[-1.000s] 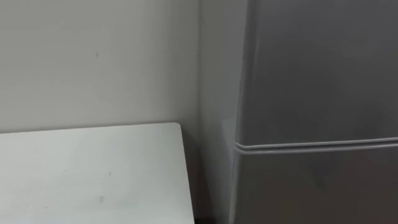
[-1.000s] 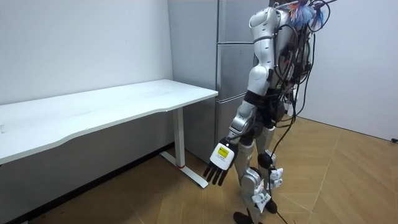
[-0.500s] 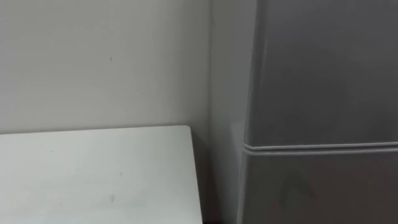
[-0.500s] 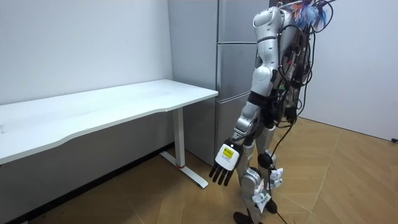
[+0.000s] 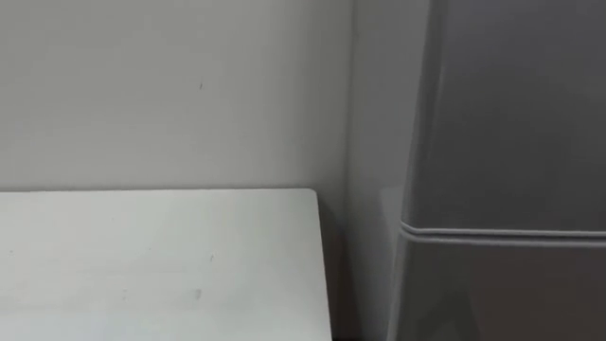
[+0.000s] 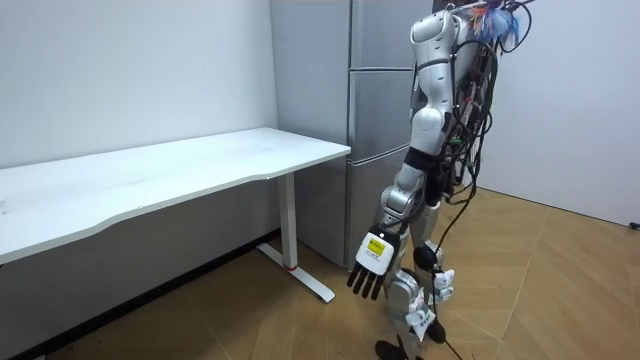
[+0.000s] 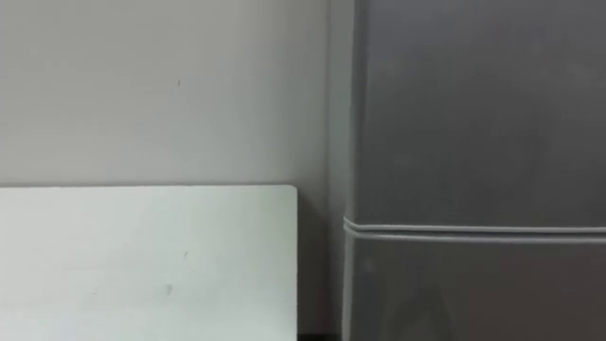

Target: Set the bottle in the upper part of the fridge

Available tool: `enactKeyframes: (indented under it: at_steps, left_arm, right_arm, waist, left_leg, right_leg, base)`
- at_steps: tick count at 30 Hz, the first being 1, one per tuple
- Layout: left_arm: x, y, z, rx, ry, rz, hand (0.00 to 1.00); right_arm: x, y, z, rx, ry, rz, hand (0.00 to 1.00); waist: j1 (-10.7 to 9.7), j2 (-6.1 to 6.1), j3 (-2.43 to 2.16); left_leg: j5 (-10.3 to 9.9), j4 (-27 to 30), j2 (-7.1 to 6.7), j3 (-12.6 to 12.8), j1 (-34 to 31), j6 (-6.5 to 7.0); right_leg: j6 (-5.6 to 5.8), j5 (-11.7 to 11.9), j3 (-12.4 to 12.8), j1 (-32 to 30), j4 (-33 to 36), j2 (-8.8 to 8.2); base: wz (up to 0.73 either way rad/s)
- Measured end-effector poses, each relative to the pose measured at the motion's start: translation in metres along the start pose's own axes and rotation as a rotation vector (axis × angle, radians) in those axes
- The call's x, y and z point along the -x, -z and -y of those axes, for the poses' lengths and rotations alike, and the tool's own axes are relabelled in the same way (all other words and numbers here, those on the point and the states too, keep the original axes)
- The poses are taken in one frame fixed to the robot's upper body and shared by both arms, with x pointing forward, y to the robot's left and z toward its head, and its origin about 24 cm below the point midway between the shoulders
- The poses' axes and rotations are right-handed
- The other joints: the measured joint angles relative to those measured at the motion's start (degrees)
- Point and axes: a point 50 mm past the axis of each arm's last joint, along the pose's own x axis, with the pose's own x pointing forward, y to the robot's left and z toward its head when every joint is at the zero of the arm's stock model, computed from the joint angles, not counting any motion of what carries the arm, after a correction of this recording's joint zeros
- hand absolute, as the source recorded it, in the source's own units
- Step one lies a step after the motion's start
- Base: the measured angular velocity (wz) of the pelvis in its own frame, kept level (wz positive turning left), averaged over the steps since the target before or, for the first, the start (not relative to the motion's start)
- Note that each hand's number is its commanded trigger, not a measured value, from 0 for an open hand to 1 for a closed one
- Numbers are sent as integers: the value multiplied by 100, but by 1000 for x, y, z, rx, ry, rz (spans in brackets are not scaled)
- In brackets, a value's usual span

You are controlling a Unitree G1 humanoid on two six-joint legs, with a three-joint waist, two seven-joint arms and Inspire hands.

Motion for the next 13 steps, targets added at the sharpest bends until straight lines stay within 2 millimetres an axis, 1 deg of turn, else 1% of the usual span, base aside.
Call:
enactKeyframes:
  at_steps: [4,8,11,13]
  left_arm:
    - [-1,-6,1,1,1,13,0]
    - [-3,-10,1,2,2,15,0]
    - [-3,-10,0,-17,-1,17,0]
    - [-3,-11,0,-27,-1,20,0]
  right_arm:
    - [-1,-1,-3,4,-34,-7,0]
    - [-1,6,-2,11,-61,-38,0]
    - [-1,7,-3,10,-73,-42,0]
    - [-1,8,-2,7,-81,-48,0]
  waist:
    - [4,-2,3]
    - [12,-14,14]
    - [5,-28,26]
    - [3,-31,27]
  left_leg:
    - [0,-1,-2,-4,-14,-1]
    - [0,0,-14,-3,-23,-1]
    - [0,0,-16,3,-31,-1]
    - [0,0,-16,5,-33,-1]
  right_leg:
    - [1,-12,-40,1,1,-18]
    - [5,-14,-35,-2,-8,-26]
    - [7,-13,-31,-2,-21,-26]
    - [7,-14,-30,-2,-31,-26]
  base:
    - [4]
    - [0]
    - [0]
    - [0]
